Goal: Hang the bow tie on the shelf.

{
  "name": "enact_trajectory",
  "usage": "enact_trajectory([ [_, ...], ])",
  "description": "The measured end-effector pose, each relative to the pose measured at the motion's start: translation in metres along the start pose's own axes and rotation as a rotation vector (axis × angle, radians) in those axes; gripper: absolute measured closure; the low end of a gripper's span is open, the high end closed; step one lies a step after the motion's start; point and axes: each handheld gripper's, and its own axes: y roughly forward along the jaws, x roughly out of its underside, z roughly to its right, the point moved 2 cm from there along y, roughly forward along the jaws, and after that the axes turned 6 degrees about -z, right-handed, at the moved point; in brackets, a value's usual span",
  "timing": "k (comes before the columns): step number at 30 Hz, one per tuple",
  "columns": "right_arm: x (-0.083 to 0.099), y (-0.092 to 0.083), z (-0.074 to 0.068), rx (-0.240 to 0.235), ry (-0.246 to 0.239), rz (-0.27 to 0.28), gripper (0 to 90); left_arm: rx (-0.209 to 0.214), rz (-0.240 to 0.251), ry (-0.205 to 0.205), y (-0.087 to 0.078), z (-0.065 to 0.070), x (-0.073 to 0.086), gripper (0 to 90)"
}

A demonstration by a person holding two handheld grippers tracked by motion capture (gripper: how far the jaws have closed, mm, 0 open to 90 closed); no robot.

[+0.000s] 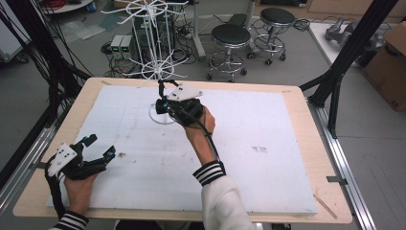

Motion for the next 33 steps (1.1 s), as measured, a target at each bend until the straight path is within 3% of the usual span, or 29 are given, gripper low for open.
enact_trajectory([
  [21, 0.015, 0.023, 0.01, -0.059, 0.086, -0.075, 83.7, 0.001, 0.003, -0.002, 0.0, 0.0, 0.0, 14.0],
  [27, 0.021, 0.028, 0.013, -0.067, 0.107, -0.09, 79.3, 0.001, 0.004, -0.002, 0.0, 0.0, 0.0, 13.9],
  [33, 0.028, 0.029, 0.014, -0.082, 0.099, -0.104, 67.7, 0.001, 0.004, -0.003, 0.0, 0.0, 0.0, 13.9],
])
